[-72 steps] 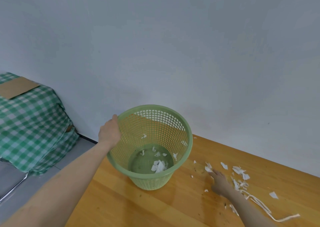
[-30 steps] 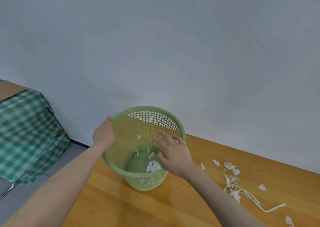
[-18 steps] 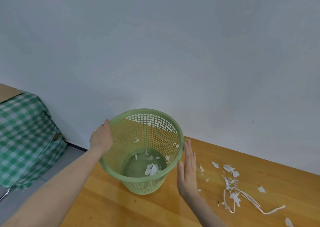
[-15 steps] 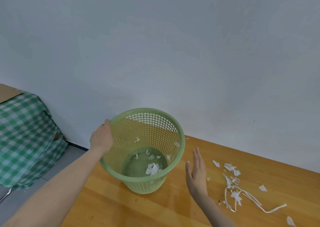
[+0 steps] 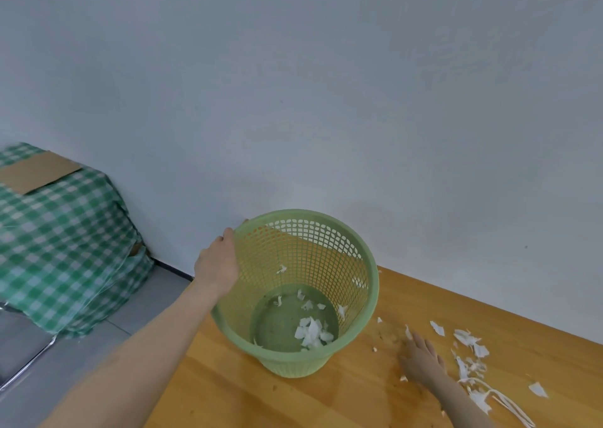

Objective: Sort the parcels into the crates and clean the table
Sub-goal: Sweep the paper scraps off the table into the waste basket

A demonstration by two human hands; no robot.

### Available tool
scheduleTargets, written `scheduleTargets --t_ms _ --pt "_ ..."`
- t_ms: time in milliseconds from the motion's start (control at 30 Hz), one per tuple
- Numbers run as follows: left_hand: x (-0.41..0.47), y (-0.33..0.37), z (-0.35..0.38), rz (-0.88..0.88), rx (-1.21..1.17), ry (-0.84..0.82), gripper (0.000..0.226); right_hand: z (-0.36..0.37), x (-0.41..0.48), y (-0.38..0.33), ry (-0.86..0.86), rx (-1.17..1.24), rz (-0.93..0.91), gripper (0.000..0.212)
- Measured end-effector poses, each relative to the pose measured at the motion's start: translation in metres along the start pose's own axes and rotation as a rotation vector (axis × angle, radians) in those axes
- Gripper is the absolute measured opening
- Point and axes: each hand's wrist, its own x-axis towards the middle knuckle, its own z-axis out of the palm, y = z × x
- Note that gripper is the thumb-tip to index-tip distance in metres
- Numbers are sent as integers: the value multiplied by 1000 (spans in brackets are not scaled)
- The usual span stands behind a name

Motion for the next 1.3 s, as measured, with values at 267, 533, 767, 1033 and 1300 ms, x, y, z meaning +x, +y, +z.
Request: scheduleTargets --t_ms 267,533,767,1033,1300 --pt "1 -2 -2 12 4 -4 29 -4 -4 -7 145 -31 -96 54" --pt "2 0 -3 14 29 -25 31 -82 -77 -61 837 580 -531 48" --pt "-1 -3 -5 32 37 -27 28 -83 -135 -114 701 126 -994 49" --pt "-2 -4 -5 37 43 -23 29 -68 -125 -89 764 514 -858 44" --pt "0 -2 -1 47 14 -5 23 -17 -56 -44 536 588 -297 46"
